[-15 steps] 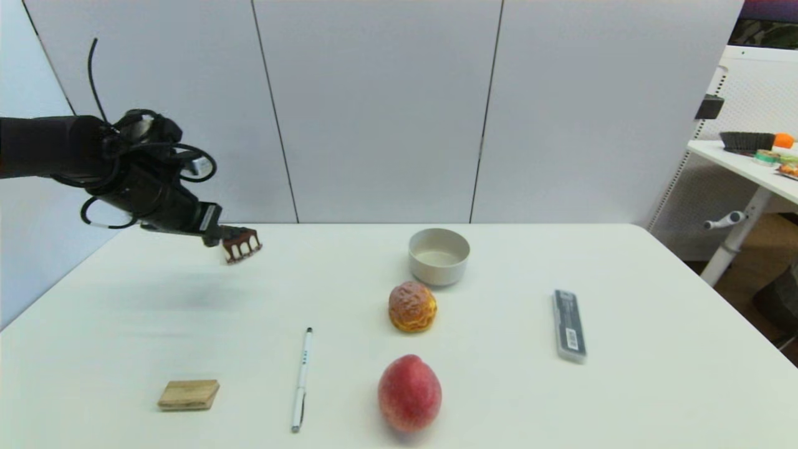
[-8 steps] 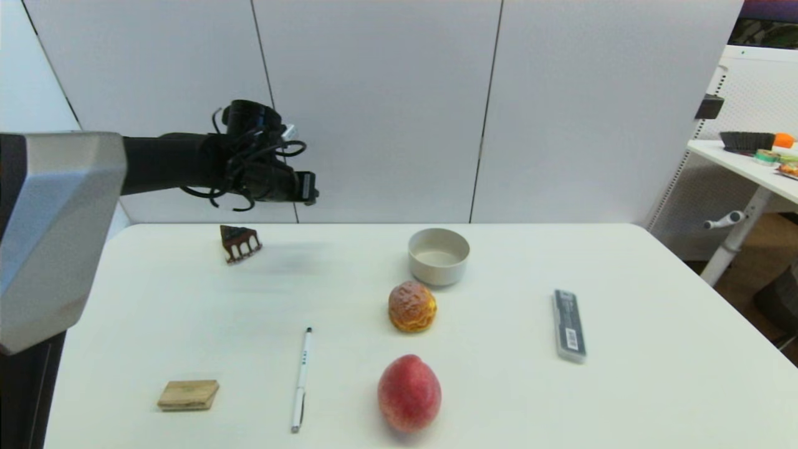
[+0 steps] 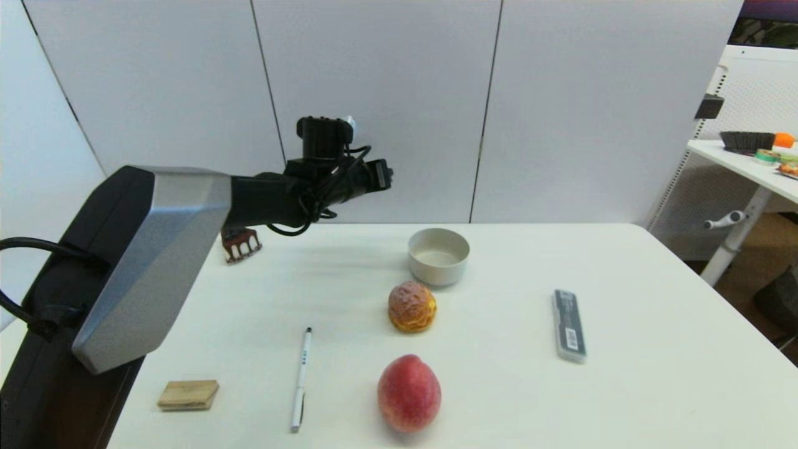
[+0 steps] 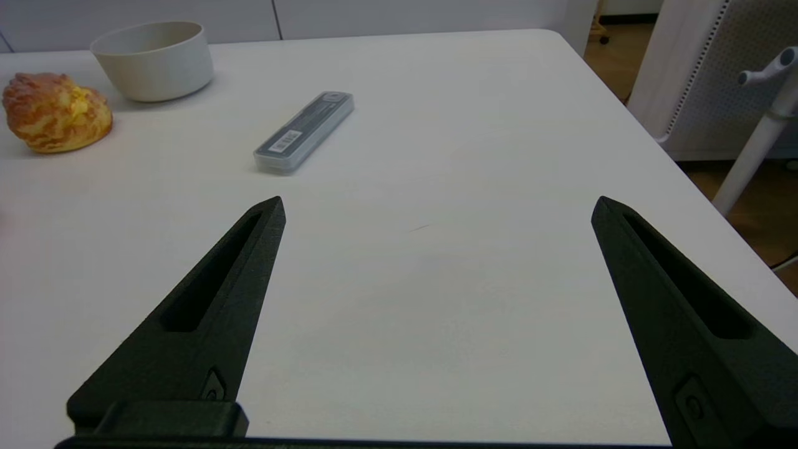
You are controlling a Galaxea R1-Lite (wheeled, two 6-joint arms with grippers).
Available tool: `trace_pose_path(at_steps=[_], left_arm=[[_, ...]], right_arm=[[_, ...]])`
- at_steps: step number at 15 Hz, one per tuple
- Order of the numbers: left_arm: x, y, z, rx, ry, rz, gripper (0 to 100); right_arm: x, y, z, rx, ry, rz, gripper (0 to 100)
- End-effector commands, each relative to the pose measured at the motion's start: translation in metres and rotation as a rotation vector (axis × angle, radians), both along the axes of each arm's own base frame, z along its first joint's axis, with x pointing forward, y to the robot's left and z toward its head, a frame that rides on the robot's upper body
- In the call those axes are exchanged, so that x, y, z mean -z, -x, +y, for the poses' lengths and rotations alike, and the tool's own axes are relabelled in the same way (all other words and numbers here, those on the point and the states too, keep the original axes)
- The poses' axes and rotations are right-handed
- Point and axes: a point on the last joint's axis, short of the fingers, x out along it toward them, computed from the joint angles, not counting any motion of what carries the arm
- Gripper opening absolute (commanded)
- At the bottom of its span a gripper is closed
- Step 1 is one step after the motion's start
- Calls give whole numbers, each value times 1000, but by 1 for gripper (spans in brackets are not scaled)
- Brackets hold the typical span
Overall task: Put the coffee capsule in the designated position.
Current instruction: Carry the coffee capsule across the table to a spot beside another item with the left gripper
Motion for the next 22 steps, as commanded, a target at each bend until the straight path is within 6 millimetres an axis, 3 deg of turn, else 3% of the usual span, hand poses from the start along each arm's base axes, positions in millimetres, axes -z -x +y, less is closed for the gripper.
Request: trace_pose_path(at_steps=[1, 7, 12, 22], left_arm=[[24, 8, -38, 69, 5, 22, 0], [50, 18, -74, 135, 11, 21, 0], [68, 14, -76, 138, -9, 48, 0], [73, 10, -76, 133, 4, 16, 0]], right_arm=[[0, 0, 0, 0, -1, 1, 100], [0, 0, 0, -1, -1, 1, 100], [0, 0, 0, 0, -1, 1, 100], [0, 0, 0, 0, -1, 1, 100]])
